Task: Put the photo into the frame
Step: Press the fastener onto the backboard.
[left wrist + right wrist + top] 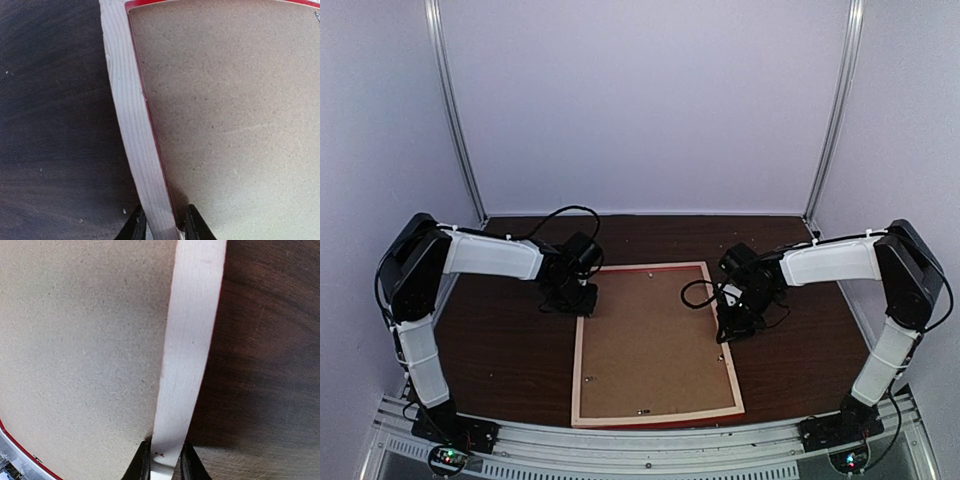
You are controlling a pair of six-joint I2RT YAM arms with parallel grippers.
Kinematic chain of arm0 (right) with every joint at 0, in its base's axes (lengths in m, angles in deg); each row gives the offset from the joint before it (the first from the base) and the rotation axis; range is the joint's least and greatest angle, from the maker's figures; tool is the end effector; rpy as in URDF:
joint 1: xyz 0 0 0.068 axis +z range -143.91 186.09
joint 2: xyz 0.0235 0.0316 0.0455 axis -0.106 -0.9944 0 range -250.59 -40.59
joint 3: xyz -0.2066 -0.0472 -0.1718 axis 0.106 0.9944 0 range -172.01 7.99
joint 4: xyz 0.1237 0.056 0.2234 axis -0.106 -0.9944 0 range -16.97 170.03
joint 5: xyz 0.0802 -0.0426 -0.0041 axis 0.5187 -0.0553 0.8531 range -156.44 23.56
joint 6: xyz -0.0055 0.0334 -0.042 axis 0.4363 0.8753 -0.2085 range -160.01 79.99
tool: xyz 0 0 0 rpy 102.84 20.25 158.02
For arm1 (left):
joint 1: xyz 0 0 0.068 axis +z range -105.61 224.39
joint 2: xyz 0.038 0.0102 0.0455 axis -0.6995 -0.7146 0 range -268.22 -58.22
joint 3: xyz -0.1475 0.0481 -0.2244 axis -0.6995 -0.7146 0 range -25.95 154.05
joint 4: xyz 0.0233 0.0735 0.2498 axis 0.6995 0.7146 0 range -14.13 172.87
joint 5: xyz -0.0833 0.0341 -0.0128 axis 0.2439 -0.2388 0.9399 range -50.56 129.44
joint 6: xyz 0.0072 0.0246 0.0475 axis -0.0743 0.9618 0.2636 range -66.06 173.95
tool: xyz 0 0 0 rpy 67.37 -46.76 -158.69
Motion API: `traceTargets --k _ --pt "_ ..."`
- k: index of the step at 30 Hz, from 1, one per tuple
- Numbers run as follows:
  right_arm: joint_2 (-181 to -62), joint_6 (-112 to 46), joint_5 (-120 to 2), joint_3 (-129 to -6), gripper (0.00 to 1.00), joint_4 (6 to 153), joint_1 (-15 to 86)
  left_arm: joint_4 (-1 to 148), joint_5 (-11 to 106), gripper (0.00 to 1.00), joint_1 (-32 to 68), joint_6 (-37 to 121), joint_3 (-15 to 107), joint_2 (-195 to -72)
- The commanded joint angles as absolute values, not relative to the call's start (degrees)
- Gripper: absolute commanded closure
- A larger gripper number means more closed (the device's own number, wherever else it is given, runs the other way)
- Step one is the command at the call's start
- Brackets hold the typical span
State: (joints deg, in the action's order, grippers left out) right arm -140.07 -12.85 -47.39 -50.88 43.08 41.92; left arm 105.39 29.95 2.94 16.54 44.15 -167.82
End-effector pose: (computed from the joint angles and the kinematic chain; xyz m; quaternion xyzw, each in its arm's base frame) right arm 0.2458 0.1919 0.1548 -0.0921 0.9762 0.1961 0.0052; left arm 0.2848 -0.2437 0.1507 0.0195 0.9798 -0.0524 0.1918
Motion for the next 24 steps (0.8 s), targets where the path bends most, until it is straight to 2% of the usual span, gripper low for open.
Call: traceTargets --k 1,11,15,17,24 --pt "-141.12 -15.25 -50.4 -48.62 0.88 43.38 41.22 104.84 32.4 0.74 2.82 15.55 41.23 -169.49" --pt "-141.31 -15.07 -50.3 -48.43 0.88 43.81 41.24 103.85 36.41 0.81 2.82 14.5 39.76 -167.19" --pt "-141.43 -14.97 -50.2 -48.43 0.88 43.96 41.25 103.68 36.69 0.8 2.82 14.26 39.44 -165.16" --pt "-141.5 -14.83 -50.18 -48.52 0.88 44.04 41.2 103.67 36.65 0.76 2.87 14.22 39.6 -164.06" --pt "-141.41 -13.45 -50.64 -48.37 0.89 44.48 41.24 102.34 37.25 0.5 2.82 14.46 39.02 -159.55"
